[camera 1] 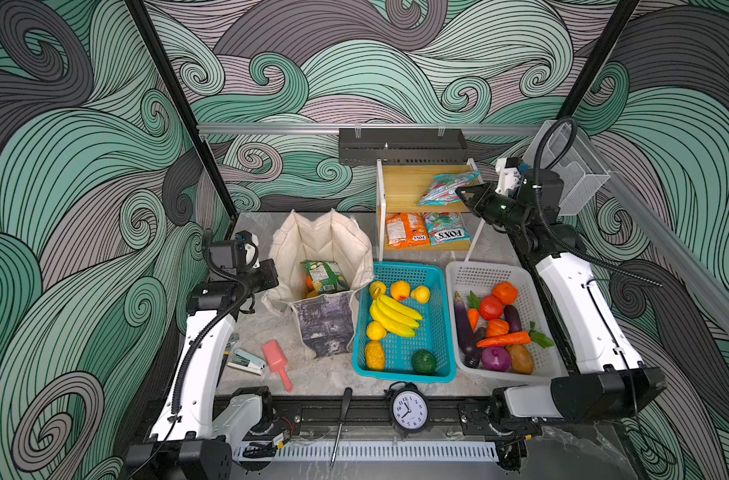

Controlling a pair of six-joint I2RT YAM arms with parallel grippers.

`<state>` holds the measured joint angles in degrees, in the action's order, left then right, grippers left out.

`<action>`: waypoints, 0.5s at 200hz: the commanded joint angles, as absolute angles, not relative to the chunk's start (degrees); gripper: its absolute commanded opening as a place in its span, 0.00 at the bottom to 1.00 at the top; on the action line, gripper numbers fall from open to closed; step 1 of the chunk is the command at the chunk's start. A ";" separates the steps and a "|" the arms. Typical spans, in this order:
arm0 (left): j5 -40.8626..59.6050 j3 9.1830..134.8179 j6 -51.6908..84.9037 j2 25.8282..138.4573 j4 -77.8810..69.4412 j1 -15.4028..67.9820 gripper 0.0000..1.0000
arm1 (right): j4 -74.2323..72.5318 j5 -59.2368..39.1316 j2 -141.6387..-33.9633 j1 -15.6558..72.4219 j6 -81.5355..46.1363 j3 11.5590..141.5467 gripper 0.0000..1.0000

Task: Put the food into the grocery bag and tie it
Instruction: 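Close the right gripper on the teal-pink Fox's candy bag on the shelf, then pull the candy bag off the shelf and carry it over the canvas bag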

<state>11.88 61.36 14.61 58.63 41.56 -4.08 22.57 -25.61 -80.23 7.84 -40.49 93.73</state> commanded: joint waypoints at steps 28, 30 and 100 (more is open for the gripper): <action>12.68 61.43 14.31 57.94 40.81 -4.22 0.00 | 24.36 -25.61 -76.97 13.70 -38.41 99.01 0.00; 12.66 61.44 14.26 57.92 40.83 -4.24 0.00 | 24.37 -25.58 -76.85 14.06 -38.36 99.13 0.00; 13.18 61.39 14.40 57.89 40.87 -4.22 0.00 | 26.10 -20.65 -74.03 28.83 -35.89 101.52 0.00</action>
<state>12.10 61.36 14.61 58.63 41.56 -4.08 27.66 -23.31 -76.07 24.67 -37.93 99.57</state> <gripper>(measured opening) 0.048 0.051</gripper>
